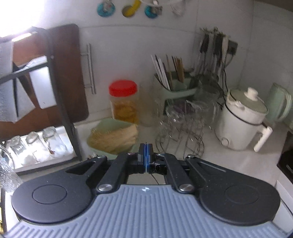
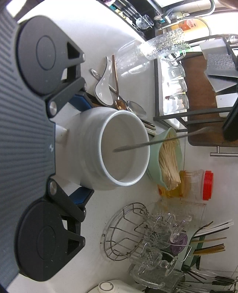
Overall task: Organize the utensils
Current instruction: 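Lift the fork with the left tool and lower it into the mug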
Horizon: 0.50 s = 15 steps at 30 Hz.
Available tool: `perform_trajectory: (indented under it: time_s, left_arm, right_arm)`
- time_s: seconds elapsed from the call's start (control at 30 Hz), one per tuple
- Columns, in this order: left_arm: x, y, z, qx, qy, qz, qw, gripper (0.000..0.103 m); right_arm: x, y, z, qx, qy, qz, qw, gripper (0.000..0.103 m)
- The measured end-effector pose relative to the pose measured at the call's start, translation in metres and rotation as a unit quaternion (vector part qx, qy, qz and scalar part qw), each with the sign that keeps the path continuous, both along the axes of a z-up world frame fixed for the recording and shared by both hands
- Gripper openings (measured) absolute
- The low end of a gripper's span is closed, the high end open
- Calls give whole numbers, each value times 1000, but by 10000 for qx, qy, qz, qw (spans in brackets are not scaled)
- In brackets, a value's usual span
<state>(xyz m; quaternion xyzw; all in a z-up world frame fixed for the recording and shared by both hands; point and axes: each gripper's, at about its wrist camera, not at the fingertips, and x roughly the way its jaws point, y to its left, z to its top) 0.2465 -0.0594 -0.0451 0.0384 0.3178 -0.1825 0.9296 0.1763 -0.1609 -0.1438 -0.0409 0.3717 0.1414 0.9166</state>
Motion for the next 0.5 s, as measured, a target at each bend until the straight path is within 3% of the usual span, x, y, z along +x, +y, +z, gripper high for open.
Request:
perform_trajectory:
  time_s: [0.23, 0.5]
  left_arm:
    - [12, -6, -1, 97, 668, -408, 9969, 1]
    - [19, -14, 6, 310, 1348, -1043, 9849, 1]
  right_arm:
    - [-3, -2, 0, 28, -23, -18, 10000, 90]
    - [-4, -3, -1, 45, -40, -22, 10000, 90]
